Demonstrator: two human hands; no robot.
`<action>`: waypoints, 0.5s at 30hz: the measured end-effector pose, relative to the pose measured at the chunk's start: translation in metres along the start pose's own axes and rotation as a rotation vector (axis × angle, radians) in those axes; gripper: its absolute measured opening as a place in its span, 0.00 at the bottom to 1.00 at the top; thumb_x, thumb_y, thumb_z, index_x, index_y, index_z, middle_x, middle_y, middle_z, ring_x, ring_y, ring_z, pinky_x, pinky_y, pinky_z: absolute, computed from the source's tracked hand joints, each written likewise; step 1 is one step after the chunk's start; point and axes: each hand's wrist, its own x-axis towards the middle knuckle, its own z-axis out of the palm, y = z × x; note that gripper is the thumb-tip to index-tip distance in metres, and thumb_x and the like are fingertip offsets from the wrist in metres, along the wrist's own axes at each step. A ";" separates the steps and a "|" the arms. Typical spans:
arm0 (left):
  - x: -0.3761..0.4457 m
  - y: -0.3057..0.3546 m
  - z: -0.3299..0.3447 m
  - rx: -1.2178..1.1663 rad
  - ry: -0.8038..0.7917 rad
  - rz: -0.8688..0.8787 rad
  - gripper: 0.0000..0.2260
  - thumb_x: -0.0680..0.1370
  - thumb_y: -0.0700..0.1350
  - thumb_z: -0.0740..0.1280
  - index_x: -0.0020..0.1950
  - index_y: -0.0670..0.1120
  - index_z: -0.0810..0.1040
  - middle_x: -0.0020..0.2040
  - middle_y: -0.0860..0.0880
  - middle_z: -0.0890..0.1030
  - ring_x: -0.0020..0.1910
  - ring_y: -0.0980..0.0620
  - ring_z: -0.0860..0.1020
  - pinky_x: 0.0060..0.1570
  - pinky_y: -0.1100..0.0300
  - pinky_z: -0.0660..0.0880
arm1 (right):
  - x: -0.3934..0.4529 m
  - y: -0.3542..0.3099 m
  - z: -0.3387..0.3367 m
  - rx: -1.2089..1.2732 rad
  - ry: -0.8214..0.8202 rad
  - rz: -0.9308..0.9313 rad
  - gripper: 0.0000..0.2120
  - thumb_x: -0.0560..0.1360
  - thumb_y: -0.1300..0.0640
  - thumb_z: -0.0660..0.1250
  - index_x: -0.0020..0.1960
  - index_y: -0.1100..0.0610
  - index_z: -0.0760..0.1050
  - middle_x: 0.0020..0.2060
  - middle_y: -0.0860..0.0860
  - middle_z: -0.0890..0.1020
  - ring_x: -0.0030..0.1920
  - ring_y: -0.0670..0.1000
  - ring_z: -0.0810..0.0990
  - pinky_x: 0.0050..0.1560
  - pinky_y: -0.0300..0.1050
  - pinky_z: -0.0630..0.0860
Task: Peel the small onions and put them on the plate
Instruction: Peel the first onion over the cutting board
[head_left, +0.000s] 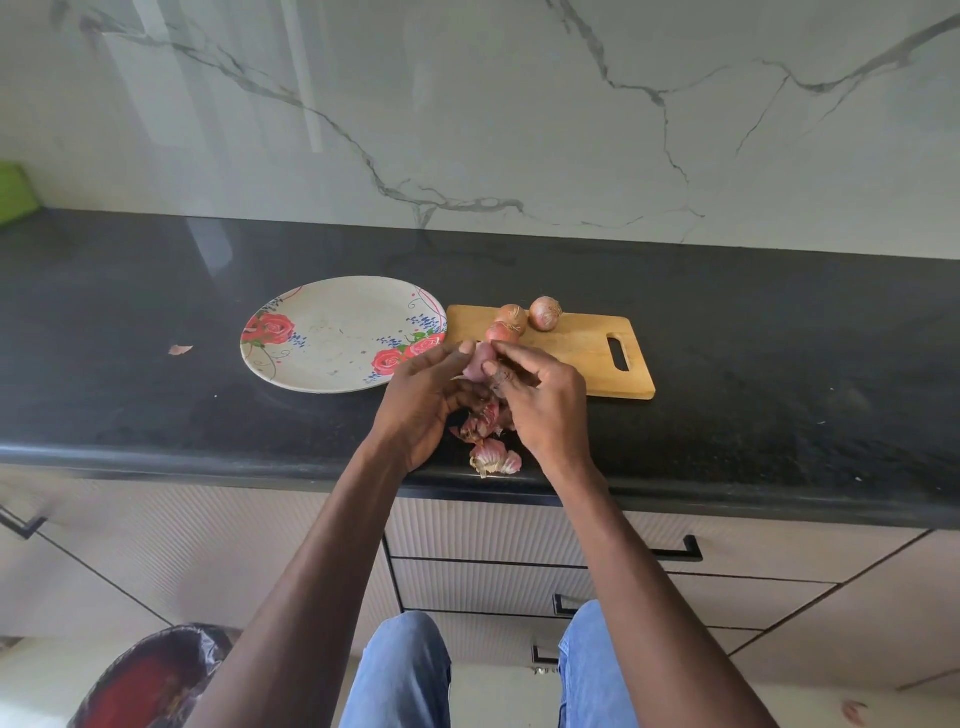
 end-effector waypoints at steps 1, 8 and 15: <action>0.000 -0.001 -0.002 0.021 -0.012 0.005 0.09 0.82 0.40 0.65 0.50 0.40 0.84 0.41 0.43 0.84 0.36 0.51 0.82 0.36 0.62 0.79 | 0.000 0.000 0.000 -0.023 0.014 -0.022 0.11 0.77 0.59 0.72 0.59 0.58 0.83 0.52 0.46 0.85 0.53 0.38 0.81 0.56 0.33 0.77; -0.002 -0.002 0.002 0.106 0.005 0.017 0.09 0.82 0.39 0.64 0.55 0.36 0.82 0.38 0.44 0.85 0.32 0.53 0.82 0.33 0.63 0.78 | -0.004 -0.002 0.011 -0.294 0.102 -0.160 0.09 0.79 0.63 0.67 0.41 0.63 0.80 0.34 0.54 0.82 0.33 0.49 0.78 0.34 0.42 0.74; -0.004 -0.002 0.002 0.045 0.016 0.038 0.09 0.81 0.38 0.65 0.56 0.37 0.83 0.41 0.43 0.85 0.34 0.53 0.82 0.35 0.63 0.78 | -0.005 -0.004 0.009 -0.215 0.090 -0.197 0.09 0.78 0.57 0.70 0.48 0.63 0.84 0.39 0.53 0.85 0.38 0.47 0.82 0.39 0.40 0.79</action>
